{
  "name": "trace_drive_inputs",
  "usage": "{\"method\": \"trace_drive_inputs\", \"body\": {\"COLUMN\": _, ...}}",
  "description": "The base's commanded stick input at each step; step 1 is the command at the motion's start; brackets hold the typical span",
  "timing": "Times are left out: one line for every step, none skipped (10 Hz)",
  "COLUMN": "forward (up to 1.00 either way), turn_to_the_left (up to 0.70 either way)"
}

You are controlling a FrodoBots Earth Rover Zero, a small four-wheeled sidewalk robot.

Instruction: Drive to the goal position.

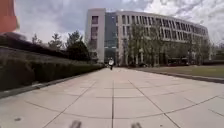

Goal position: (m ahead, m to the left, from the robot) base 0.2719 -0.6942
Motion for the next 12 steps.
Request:
{"method": "trace_drive_inputs", "body": {"forward": 0.07, "turn_to_the_left": 0.08}}
{"method": "trace_drive_inputs", "body": {"forward": 0.07, "turn_to_the_left": 0.15}}
{"method": "trace_drive_inputs", "body": {"forward": 0.07, "turn_to_the_left": 0.15}}
{"method": "trace_drive_inputs", "body": {"forward": 0.07, "turn_to_the_left": 0.15}}
{"method": "trace_drive_inputs", "body": {"forward": 0.07, "turn_to_the_left": 0.15}}
{"method": "trace_drive_inputs", "body": {"forward": 0.08, "turn_to_the_left": 0.16}}
{"method": "trace_drive_inputs", "body": {"forward": 0.07, "turn_to_the_left": 0.15}}
{"method": "trace_drive_inputs", "body": {"forward": 0.07, "turn_to_the_left": 0.15}}
{"method": "trace_drive_inputs", "body": {"forward": 0.07, "turn_to_the_left": 0.15}}
{"method": "trace_drive_inputs", "body": {"forward": 0.07, "turn_to_the_left": 0.15}}
{"method": "trace_drive_inputs", "body": {"forward": 0.07, "turn_to_the_left": 0.15}}
{"method": "trace_drive_inputs", "body": {"forward": 0.07, "turn_to_the_left": 0.15}}
